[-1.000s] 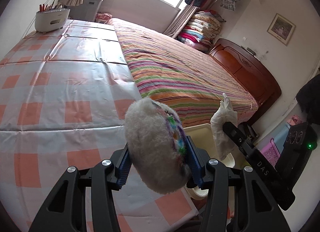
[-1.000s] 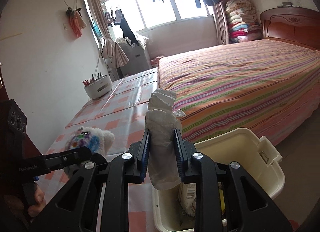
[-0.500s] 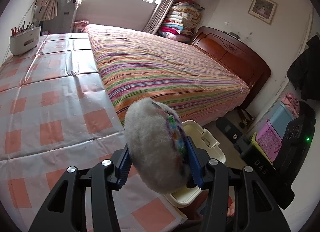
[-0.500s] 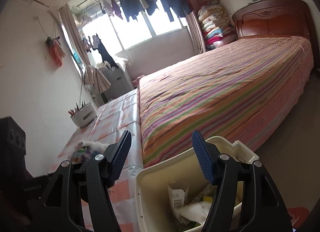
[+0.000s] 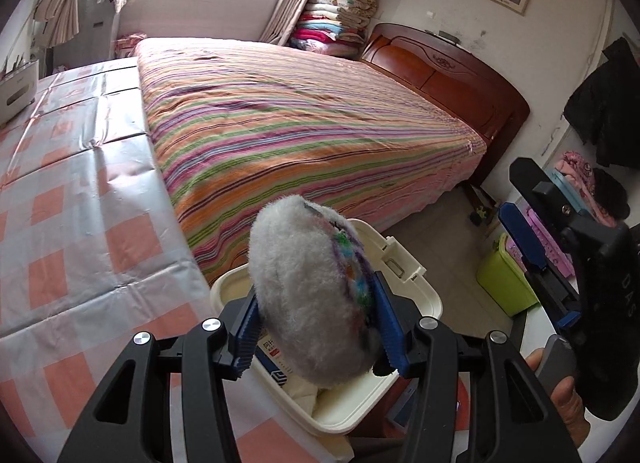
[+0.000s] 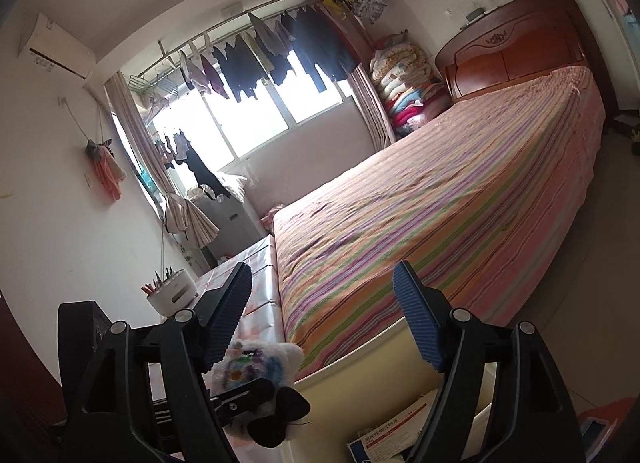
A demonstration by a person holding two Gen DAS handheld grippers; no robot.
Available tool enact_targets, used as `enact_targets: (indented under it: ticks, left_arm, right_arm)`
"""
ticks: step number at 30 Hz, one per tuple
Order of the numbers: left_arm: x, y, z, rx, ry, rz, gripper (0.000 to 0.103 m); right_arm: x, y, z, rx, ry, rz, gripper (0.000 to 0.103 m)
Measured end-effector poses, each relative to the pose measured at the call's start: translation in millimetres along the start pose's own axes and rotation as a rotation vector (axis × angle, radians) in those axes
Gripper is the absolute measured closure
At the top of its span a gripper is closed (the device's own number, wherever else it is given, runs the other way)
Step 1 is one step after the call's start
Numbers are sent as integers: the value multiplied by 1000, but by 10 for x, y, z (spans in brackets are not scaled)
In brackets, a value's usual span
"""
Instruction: Collect trash
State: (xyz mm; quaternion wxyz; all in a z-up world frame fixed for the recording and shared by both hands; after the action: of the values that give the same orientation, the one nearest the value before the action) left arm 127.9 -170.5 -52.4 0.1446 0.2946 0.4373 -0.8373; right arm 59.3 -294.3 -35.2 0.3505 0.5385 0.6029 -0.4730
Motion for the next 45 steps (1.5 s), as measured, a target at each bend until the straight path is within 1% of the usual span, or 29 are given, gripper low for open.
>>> enact_targets:
  ticks: [3,5,7,8,10,12,15,17,20,21,25,27,29,33,35,39,45]
  left_arm:
    - [11,65,53,-3,12,-9,46]
    - [12,80,67,1,12,3,35]
    - [1,79,62,3,8,24,26]
    - [-2,78,54,0,6,25,25]
    - [3,47,5,-15,2,21,25]
    - [7,-36,-84,-32,-6,42,25]
    - [18,-209,-267,-84,-2,86,25]
    - [21,-326,-410,-132,-1,118,25]
    - [41,-512,-659,-213,4,173,25]
    - [35,-558,-737,-233,-5,188,25]
    - [-14,-780,-1068,-304,-76,274,25]
    - [-48,-895,-1182,-354,-72,332,25]
    - [-63,-986,-1275,-390,-72,366,25]
    - [-99,-1148,-1485,-424,-106,404,25]
    - [-109,-1231,-1555,-444,-108,427,25]
    - [-124,-1339,-1667,-458,-127,448,25]
    - [-133,-1443,-1780,-473,-139,460,25]
  right_arm:
    - [36,22,18,-3,7,5,31]
    - [48,57,34,-5,7,6,29]
    - [64,101,26,-9,1,5,29]
    - [77,117,25,-8,-1,3,29]
    - [96,125,49,-11,-1,-1,29]
    - [125,142,32,-13,-9,-9,29]
    - [166,194,-34,-20,-24,-22,27]
    - [205,245,-110,-28,-44,-40,26]
    - [279,336,-269,-44,-84,-67,26]
    - [349,399,-381,-50,-109,-85,25]
    - [494,537,-650,-66,-160,-124,24]
    - [590,636,-831,-82,-189,-151,24]
    - [656,702,-975,-92,-214,-170,24]
    - [727,778,-1254,-117,-260,-195,23]
    - [742,806,-1374,-133,-278,-203,21]
    - [750,815,-1463,-153,-297,-217,21]
    - [763,829,-1549,-161,-316,-228,21]
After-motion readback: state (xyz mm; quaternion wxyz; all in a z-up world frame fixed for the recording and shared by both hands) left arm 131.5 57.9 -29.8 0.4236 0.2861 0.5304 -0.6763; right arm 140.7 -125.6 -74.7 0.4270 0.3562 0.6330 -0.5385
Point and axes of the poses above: each gripper's, at about its wrist camera, not at the fingertips, and y roughly the way its jaws point, z to its right, x to its underside, the point moved 5 cm from there along y, roughly the way its jaws point, and after that the axes turned 11 degrees about -y, right-handed, at the moved point
